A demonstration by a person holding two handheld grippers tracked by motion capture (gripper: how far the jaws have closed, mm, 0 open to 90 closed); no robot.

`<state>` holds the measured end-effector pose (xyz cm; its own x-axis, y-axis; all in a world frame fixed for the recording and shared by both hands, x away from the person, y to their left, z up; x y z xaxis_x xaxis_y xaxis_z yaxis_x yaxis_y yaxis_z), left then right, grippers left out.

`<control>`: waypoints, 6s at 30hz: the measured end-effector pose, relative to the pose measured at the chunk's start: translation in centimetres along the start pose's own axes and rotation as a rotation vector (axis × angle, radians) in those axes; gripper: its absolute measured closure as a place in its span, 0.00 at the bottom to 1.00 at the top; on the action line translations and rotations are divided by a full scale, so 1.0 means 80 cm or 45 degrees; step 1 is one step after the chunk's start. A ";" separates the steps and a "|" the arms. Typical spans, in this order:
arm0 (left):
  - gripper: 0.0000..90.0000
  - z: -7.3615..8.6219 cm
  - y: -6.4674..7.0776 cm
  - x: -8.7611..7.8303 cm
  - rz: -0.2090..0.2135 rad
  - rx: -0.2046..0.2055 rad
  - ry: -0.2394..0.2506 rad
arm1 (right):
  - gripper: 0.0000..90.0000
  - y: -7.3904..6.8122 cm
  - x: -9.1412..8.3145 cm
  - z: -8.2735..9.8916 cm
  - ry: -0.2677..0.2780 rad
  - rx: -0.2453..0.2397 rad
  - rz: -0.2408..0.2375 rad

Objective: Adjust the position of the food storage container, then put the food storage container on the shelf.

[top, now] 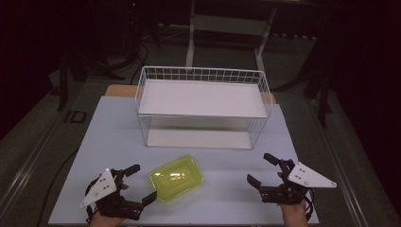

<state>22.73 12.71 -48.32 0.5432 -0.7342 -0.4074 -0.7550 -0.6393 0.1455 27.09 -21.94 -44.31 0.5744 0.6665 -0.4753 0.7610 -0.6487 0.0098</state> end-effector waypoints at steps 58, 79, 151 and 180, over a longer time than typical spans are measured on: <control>1.00 0.077 -0.072 0.062 -0.070 0.155 -0.457 | 0.13 -0.007 0.010 0.000 -0.031 0.019 -0.092; 1.00 0.054 -0.086 0.103 -0.094 0.170 -0.418 | 0.14 -0.004 0.007 0.002 -0.019 0.033 -0.075; 0.01 -0.029 -0.021 0.089 0.169 -0.055 -0.295 | 0.16 -0.020 0.024 -0.003 -0.045 0.013 -0.068; 0.02 0.013 -0.045 0.161 0.123 -0.282 -0.568 | 0.12 -0.006 0.128 0.044 -0.467 0.206 -0.098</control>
<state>32.08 5.78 -55.06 0.2286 -0.6543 -0.7208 -0.6718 -0.6419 0.3696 31.53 -16.12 -52.24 0.3492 0.5591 -0.7520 0.7235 -0.6709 -0.1629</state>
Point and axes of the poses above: each handheld gripper's, and its own axes: x roughly forward along the jaws, z roughly out of its underside, y roughly to its right, the point moved 8 cm from there along x, roughly forward along the jaws, and after that the axes turned 15 degrees about -y, right-handed, at the moved point
